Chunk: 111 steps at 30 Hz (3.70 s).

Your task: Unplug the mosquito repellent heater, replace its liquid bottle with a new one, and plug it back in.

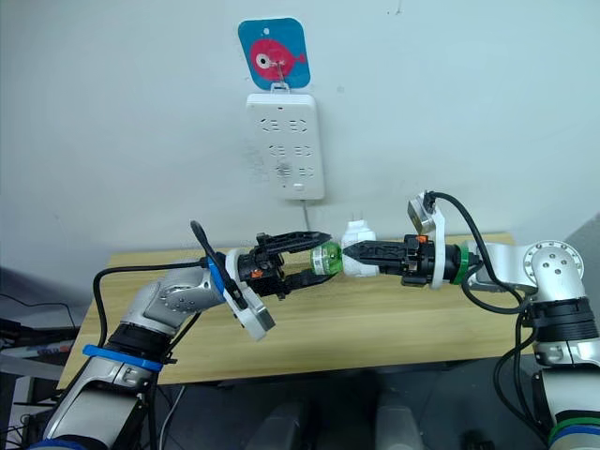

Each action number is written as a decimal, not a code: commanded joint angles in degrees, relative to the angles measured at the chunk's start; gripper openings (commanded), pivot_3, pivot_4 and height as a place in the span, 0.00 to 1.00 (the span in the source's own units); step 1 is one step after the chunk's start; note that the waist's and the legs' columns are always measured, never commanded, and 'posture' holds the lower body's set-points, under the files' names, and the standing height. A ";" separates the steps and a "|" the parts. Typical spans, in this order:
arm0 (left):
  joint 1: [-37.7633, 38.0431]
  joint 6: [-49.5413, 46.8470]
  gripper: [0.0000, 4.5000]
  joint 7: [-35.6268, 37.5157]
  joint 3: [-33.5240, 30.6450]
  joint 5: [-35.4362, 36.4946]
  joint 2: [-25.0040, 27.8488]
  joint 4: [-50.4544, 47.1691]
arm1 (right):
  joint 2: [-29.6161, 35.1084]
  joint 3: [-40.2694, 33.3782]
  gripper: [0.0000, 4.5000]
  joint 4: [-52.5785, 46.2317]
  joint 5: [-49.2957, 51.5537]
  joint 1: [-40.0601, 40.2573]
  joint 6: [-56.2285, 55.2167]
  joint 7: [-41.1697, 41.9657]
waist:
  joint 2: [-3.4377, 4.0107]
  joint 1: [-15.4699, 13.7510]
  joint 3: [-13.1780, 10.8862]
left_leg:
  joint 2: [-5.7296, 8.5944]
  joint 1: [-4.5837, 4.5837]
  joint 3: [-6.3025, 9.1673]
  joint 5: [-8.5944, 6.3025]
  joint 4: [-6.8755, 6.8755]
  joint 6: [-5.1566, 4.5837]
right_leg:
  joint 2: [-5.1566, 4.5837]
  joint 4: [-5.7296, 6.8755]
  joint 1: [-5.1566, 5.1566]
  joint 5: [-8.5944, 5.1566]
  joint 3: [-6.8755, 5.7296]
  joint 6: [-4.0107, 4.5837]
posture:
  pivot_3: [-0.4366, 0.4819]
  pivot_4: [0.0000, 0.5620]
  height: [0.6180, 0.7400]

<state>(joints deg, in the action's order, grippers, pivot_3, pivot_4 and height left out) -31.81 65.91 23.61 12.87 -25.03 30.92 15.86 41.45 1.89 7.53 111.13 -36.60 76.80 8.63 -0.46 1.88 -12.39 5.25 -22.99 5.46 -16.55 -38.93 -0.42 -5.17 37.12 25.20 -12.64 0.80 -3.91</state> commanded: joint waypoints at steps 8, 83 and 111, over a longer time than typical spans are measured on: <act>-1.67 -6.15 0.50 7.63 8.66 19.60 2.51 -4.64 | 1.66 -0.44 0.67 -3.71 -0.05 0.16 1.03 2.43 | 0.00 0.03 0.00 | 0.00 -0.01 0.02 0.00 -0.01 0.00 | 0.00 0.00 0.00 0.00 0.00 0.00 | 0.37 0.36 1.00; 20.05 -86.16 0.50 7.26 -5.32 52.73 -6.02 -38.63 | -16.84 -28.80 0.99 -18.27 -54.84 4.17 15.70 20.75 | -0.03 -0.26 -0.02 | -0.04 0.16 -0.31 0.00 0.00 0.02 | 0.02 -0.16 -0.07 0.03 0.15 0.11 | 0.40 0.40 1.00; 17.02 -77.54 0.50 9.68 0.32 42.48 -14.20 -37.11 | -22.65 -12.18 0.48 -20.98 1.87 10.36 -15.89 -33.95 | -0.03 0.28 -0.03 | -0.04 0.13 -0.23 -0.11 0.00 -0.22 | 0.11 -0.01 0.02 0.03 -0.03 0.09 | 0.40 0.42 1.00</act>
<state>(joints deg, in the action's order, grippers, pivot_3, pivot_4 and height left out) -14.33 -12.19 33.20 13.19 17.65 17.25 -19.01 19.14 -10.49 -10.97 111.40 -25.78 61.42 -26.24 -0.49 2.17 -12.42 5.21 -22.86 5.23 -16.67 -38.93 -0.64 -5.06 37.11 25.23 -12.61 0.76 -3.82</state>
